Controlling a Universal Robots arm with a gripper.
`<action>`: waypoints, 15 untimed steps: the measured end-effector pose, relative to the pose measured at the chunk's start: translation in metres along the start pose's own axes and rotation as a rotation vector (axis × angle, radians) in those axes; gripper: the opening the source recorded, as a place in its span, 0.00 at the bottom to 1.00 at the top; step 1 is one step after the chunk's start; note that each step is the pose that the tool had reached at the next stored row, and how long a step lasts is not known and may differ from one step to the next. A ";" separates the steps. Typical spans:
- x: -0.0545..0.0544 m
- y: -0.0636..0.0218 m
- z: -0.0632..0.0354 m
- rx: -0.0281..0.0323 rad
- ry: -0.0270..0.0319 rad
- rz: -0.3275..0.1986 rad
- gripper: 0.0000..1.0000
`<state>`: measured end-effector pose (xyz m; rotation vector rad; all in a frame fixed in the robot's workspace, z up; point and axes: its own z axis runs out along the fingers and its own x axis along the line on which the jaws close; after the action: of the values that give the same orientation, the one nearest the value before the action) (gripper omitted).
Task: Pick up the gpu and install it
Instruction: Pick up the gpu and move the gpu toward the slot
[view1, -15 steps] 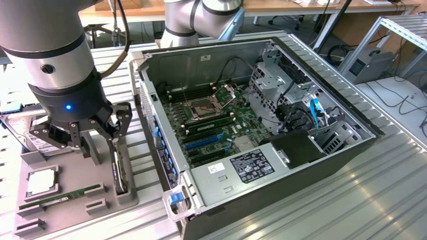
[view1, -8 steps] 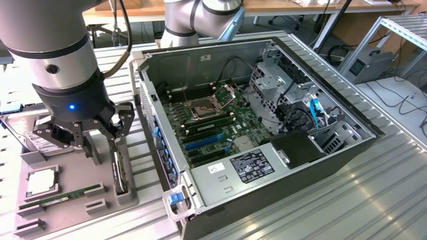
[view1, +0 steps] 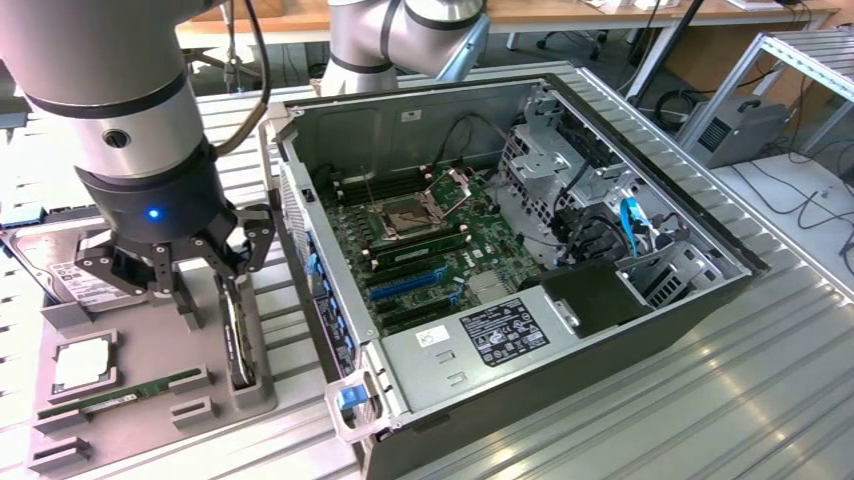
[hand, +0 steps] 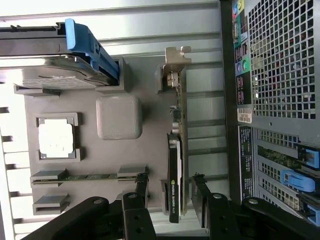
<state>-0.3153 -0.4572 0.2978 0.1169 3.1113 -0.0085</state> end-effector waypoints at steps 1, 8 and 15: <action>0.000 0.0002 0.0002 0.0000 0.0001 0.000 0.48; -0.002 0.0032 0.0021 0.0000 0.0000 0.000 0.48; -0.002 0.0068 0.0030 0.0000 0.0000 0.000 0.48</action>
<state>-0.3124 -0.4506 0.2948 0.1169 3.1113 -0.0084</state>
